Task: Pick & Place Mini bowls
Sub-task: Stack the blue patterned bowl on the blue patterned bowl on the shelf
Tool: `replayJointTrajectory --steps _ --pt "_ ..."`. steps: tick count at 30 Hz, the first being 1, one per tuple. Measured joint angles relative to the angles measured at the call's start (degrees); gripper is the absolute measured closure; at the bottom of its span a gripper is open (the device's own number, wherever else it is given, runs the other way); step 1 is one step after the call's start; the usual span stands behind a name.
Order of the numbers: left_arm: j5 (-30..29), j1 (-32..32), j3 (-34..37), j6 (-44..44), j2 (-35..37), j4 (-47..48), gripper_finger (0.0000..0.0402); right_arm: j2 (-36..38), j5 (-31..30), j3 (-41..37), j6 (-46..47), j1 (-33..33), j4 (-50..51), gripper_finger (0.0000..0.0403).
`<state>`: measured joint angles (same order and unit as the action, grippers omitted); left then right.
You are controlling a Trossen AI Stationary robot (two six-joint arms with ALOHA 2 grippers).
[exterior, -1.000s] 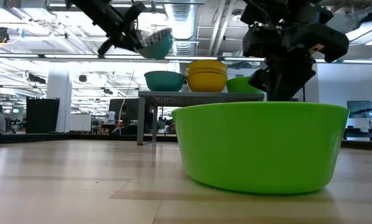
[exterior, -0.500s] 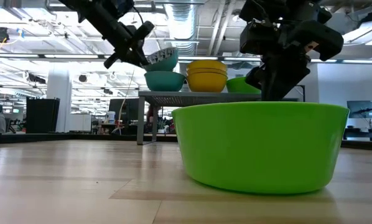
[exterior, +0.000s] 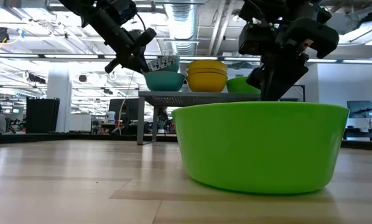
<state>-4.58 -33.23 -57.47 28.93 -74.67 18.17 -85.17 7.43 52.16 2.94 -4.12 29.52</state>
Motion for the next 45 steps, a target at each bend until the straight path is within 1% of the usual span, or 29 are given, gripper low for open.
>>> replayJointTrajectory --steps 6,11,31,39,45 --pt "-0.02 0.00 0.00 -0.17 -0.02 0.11 0.0350 0.00 -0.01 0.02 0.02 -0.02 0.00 0.0349" --pt "-0.04 0.00 0.00 -0.17 -0.02 -0.27 0.0341 0.00 -0.01 0.02 -0.06 -0.02 0.00 0.0349" --pt "-0.09 0.00 0.00 -2.12 -0.12 -1.62 0.0340 0.00 0.01 0.03 -0.46 0.00 0.02 0.0349" --pt "-0.23 0.00 0.00 -2.12 -3.11 -3.21 0.0340 -0.01 0.01 0.04 -0.46 0.00 0.04 0.0349" --pt "0.15 0.04 0.02 -3.05 -1.41 -3.69 0.0340 -0.02 0.01 0.04 -0.46 0.01 0.02 0.0349"
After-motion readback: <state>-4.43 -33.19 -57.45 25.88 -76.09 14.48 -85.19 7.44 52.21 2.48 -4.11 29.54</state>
